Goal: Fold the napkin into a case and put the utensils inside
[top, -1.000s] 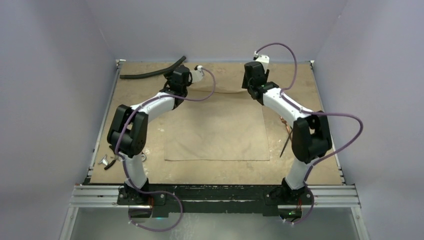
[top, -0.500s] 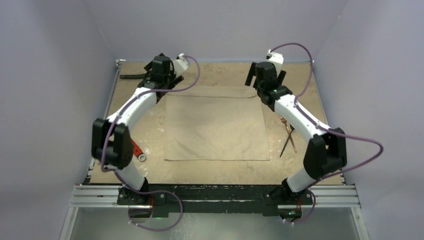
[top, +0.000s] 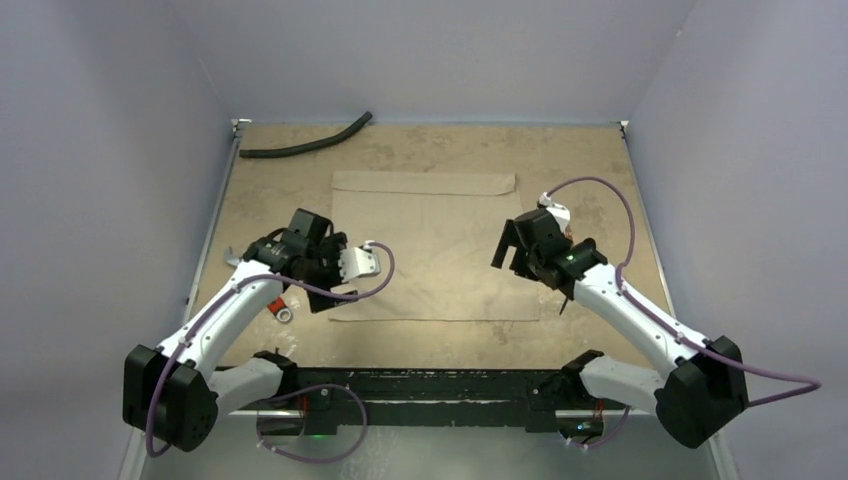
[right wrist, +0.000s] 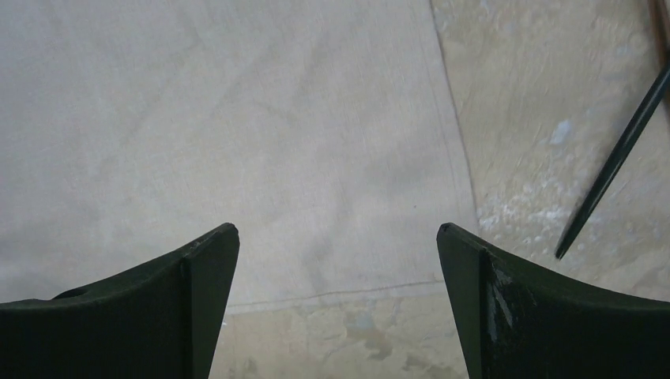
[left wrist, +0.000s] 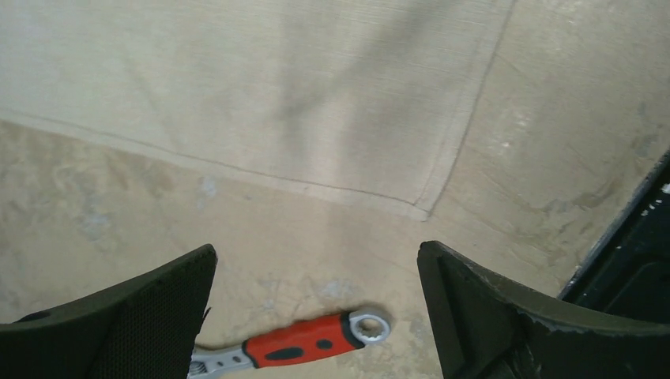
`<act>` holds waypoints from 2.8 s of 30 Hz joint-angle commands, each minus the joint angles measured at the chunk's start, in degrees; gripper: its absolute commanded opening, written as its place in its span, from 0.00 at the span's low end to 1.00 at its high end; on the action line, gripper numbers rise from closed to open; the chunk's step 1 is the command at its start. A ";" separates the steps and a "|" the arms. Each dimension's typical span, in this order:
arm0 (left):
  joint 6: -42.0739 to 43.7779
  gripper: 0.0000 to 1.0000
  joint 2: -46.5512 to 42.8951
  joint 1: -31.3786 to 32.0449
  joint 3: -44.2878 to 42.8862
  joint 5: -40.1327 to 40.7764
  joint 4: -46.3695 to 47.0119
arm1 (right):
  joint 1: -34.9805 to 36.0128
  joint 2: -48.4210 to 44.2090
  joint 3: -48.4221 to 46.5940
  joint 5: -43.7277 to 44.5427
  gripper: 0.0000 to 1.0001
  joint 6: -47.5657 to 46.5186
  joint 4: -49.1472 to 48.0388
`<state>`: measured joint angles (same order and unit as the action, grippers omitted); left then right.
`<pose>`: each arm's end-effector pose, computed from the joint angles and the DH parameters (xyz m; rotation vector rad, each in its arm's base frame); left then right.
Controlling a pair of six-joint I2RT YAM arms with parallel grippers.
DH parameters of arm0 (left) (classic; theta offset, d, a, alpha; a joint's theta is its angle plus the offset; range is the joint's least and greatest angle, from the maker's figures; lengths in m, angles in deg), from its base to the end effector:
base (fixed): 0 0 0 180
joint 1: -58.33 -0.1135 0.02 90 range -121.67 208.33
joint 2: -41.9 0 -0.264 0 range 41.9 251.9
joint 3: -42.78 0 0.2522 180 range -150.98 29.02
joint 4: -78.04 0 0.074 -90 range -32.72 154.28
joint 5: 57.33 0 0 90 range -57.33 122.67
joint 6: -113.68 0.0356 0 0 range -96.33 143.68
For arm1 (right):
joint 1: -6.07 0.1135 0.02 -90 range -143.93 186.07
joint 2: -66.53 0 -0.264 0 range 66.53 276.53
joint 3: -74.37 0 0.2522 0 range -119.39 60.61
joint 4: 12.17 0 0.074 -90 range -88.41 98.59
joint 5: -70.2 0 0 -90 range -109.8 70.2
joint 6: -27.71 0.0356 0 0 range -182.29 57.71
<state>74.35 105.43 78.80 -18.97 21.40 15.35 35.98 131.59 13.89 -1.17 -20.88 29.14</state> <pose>0.1862 -0.0769 0.2437 1.5958 2.1292 -0.0964 0.2094 0.1074 0.2554 0.3869 2.2990 0.2394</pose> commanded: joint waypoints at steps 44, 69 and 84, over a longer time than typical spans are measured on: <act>9.22 0.04 8.69 -12.65 12.01 5.01 5.90 | 7.35 11.69 12.36 -3.34 0.94 17.24 -12.74; 8.18 0.43 4.05 -12.73 10.94 4.09 2.26 | 16.40 6.50 15.66 -3.85 0.70 24.34 -2.84; 17.04 0.50 4.68 -12.90 12.27 -3.84 -5.34 | 16.60 8.94 4.73 0.59 0.04 21.79 1.46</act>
<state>88.47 108.77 66.21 -7.85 21.38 10.04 52.31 140.13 22.89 -2.50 1.59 28.92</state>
